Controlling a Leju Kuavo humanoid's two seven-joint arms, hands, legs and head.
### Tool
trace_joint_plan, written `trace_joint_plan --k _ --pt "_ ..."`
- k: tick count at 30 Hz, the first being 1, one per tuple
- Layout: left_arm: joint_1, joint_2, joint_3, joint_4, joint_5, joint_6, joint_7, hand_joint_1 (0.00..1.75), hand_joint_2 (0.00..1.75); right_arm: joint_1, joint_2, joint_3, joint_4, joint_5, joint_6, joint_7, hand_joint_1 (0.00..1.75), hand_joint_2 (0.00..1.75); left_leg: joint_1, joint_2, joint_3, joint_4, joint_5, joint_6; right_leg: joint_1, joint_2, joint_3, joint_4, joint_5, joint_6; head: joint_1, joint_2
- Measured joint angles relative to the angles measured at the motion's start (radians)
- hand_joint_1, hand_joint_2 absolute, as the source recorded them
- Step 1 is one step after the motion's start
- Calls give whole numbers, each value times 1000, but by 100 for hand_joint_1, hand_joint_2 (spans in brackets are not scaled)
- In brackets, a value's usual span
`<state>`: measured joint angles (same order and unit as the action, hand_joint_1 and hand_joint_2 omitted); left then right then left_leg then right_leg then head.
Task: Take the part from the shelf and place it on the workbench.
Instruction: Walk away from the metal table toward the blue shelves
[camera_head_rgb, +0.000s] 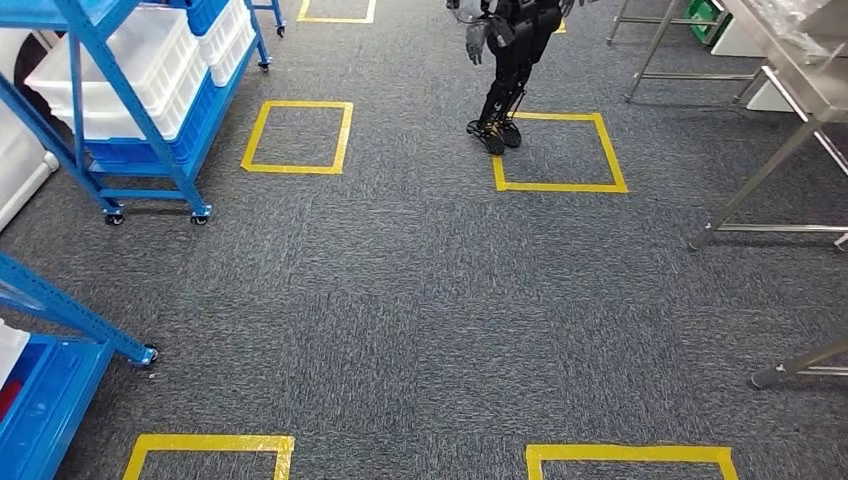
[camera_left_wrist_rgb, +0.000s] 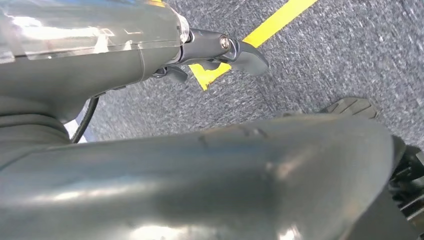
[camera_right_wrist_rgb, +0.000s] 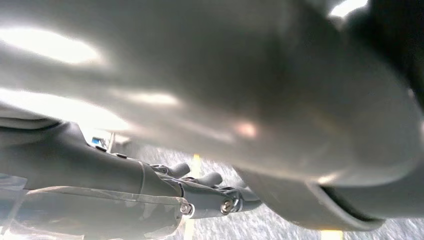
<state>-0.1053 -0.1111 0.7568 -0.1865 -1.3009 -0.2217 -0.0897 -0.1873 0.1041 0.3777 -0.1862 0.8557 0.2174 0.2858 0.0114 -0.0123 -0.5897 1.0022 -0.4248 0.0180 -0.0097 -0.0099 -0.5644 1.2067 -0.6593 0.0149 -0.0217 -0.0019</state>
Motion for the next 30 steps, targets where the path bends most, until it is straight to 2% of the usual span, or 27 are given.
trace_joint_plan --k 1,2,3,4,6,7,8,10,11,12,14,16,17,18,19,20,22,23,25,26,27,28,30 --pt "0 0 1 0 0 1 -1 0 0 -2 0 0 0 0 0 -1 0 0 -1 -12 1 0 0 1 2 6 -25 51 -12 -1 0 0" --pt "2 0 1 0 0 1 -1 0 0 -4 0 0 0 0 0 -2 0 0 -2 -26 2 1 0 2 5 9 -35 70 -4 -4 0 0" --pt "2 0 1 0 1 2 -1 0 0 -5 0 0 0 1 0 -2 0 0 -3 -41 3 1 0 2 6 12 -29 53 24 -7 0 0" --pt "3 0 2 0 3 3 -1 0 0 -3 1 0 0 2 0 -1 0 0 -4 -57 5 3 0 1 7 22 -9 0 67 -12 0 0" --pt "3 0 2 0 6 4 -2 0 0 1 1 0 0 5 -1 0 0 0 -5 -86 -1 7 1 -3 5 77 32 -119 134 -23 0 0" --pt "2 1 3 0 8 4 -3 0 0 3 2 0 0 6 -1 0 0 0 -4 -98 -8 10 4 -8 4 101 43 -160 146 -27 0 0" --pt "1 1 5 0 9 5 -3 0 0 4 2 0 0 7 -1 0 0 0 -3 -110 -16 11 8 -15 4 115 46 -178 144 -30 0 0" --pt "3 1 9 0 10 6 -3 0 0 2 7 1 0 8 -1 0 0 0 0 -131 -27 8 16 -30 3 98 49 -195 143 -37 0 0" --pt "6 2 11 0 12 6 -3 0 0 2 9 1 -1 9 -1 -1 0 0 -1 -120 -30 13 14 -35 1 85 53 -202 146 -42 0 0" --pt "8 2 13 0 14 6 -3 0 0 2 12 2 -1 10 -1 0 0 0 -3 -98 -39 31 2 -38 0 70 58 -209 149 -48 0 0" --pt "6 3 16 0 19 6 -4 0 0 5 13 3 -2 11 -1 1 0 0 -5 -34 -85 132 -52 -43 3 34 65 -217 151 -57 0 0" --pt "4 2 19 0 23 6 -5 0 0 7 13 4 -1 13 -1 1 0 0 0 -5 -145 259 -103 -50 8 -3 67 -216 148 -62 0 0" --pt "5 2 21 0 25 6 -5 0 0 7 12 5 -1 15 0 2 0 0 2 1 -157 288 -107 -52 10 -20 68 -216 146 -62 0 0" --pt "7 2 23 0 27 6 -6 0 0 7 12 6 -1 17 0 2 0 0 4 6 -147 277 -93 -54 11 -35 70 -216 144 -62 0 0" --pt "9 2 24 0 28 6 -6 0 0 7 12 6 -1 18 0 2 0 0 5 15 -115 224 -65 -54 11 -48 74 -216 141 -60 0 0" --pt "10 2 26 0 29 7 -6 0 0 7 11 7 -1 21 1 2 0 0 4 35 -73 152 -35 -51 12 -61 79 -216 137 -58 0 0" --pt "7 2 28 0 33 7 -6 0 0 8 11 8 -1 25 2 2 0 0 -4 74 -6 35 -3 -39 18 -83 86 -214 128 -50 0 0" --pt "5 2 30 0 36 7 -7 0 0 8 11 8 -1 26 2 2 0 0 -9 84 5 13 -3 -32 20 -92 88 -214 125 -45 0 0" --pt "7 3 36 0 40 7 -8 0 0 5 11 9 -1 27 3 2 0 0 -11 68 5 7 -5 -22 23 -111 95 -216 121 -37 0 0" --pt "11 2 39 0 42 7 -8 0 0 3 10 9 -1 28 3 2 0 0 -9 57 7 2 -4 -18 22 -109 99 -215 117 -33 0 0" --pt "13 2 42 0 43 7 -8 0 0 3 10 9 -1 29 4 2 0 0 -6 47 10 -4 -1 -13 20 -92 98 -206 108 -29 0 0" --pt "13 2 44 0 44 8 -8 0 0 2 10 9 -2 30 4 1 0 0 -2 37 13 -10 2 -8 18 -63 86 -177 88 -25 0 0" --pt "10 0 48 0 45 10 -8 0 87 1 7 9 -2 32 5 -3 0 0 0 18 14 -14 4 -1 13 -4 31 -59 26 -20 0 0"
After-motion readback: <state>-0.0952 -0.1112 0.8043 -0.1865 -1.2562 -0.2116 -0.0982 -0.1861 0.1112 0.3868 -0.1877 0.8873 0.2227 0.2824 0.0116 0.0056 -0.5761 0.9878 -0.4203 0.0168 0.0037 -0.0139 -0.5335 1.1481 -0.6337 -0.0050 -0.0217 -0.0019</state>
